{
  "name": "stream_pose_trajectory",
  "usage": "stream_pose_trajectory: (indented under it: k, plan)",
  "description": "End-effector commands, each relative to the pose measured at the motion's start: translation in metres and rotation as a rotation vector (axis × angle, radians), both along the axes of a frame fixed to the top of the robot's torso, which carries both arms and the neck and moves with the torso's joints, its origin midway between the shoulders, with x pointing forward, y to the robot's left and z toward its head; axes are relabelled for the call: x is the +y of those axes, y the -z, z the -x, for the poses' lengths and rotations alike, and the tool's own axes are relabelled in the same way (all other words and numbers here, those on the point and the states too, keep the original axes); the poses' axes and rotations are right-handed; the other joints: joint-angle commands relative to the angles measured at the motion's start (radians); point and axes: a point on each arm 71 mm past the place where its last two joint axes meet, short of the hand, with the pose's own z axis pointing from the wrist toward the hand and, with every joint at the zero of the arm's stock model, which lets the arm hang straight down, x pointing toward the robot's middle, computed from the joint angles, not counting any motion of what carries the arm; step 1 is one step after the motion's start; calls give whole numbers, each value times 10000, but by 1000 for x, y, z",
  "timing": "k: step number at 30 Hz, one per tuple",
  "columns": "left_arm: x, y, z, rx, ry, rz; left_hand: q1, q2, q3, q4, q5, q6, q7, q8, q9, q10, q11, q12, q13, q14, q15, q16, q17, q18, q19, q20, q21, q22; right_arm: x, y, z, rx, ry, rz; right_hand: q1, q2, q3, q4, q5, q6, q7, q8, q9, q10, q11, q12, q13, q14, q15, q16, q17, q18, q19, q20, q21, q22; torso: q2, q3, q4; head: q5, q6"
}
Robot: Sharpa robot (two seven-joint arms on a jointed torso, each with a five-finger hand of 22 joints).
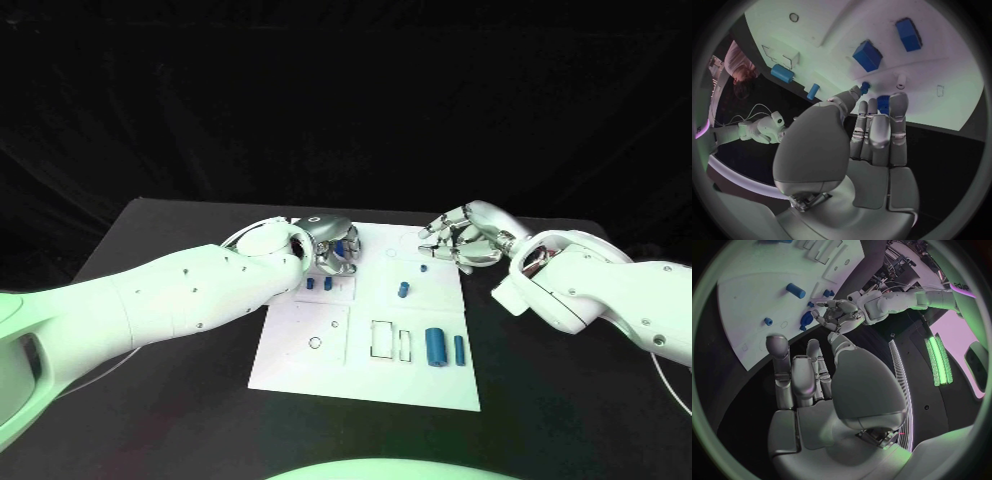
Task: Assemble the parts on the task board
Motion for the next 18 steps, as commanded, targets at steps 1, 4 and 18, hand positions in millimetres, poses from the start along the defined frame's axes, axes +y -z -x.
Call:
stream_pose_trajectory:
  k: [1,4,18]
  plan:
    - [-3,3,1,161,166,-438,-75,4,77,-20,-21,101,-14,-47,-32,105,-9,-66,-37,64,0,89,58,-218,111,10,122,103,1,0,1,-68,-84,-34,68,-66,39,1,65,-64,16,45,10,15,11,-53,-16,-60,12,-65,-8,73,-26,4,-49,-11,-9,3,2,-12,-16]
    - [-4,3,0,207,177,-476,-69,20,88,-29,-21,123,-15,-55,-53,127,-12,-78,-62,83,-1,134,96,-229,143,10,178,172,2,0,1,-64,-93,-35,68,-66,39,1,65,-64,16,45,10,15,11,-53,-16,-60,12,-65,-8,73,-26,4,-49,-11,-10,6,1,-8,-22]
    - [-8,7,-5,335,90,-629,47,192,274,-167,-21,283,-17,-177,-261,401,-55,-180,-291,194,-37,416,285,-306,358,-14,613,694,3,0,1,-33,-139,-31,57,-69,41,10,64,-64,17,50,11,18,11,-84,-51,-61,14,-84,-22,77,-31,5,-82,-30,0,6,-4,-33,-49]
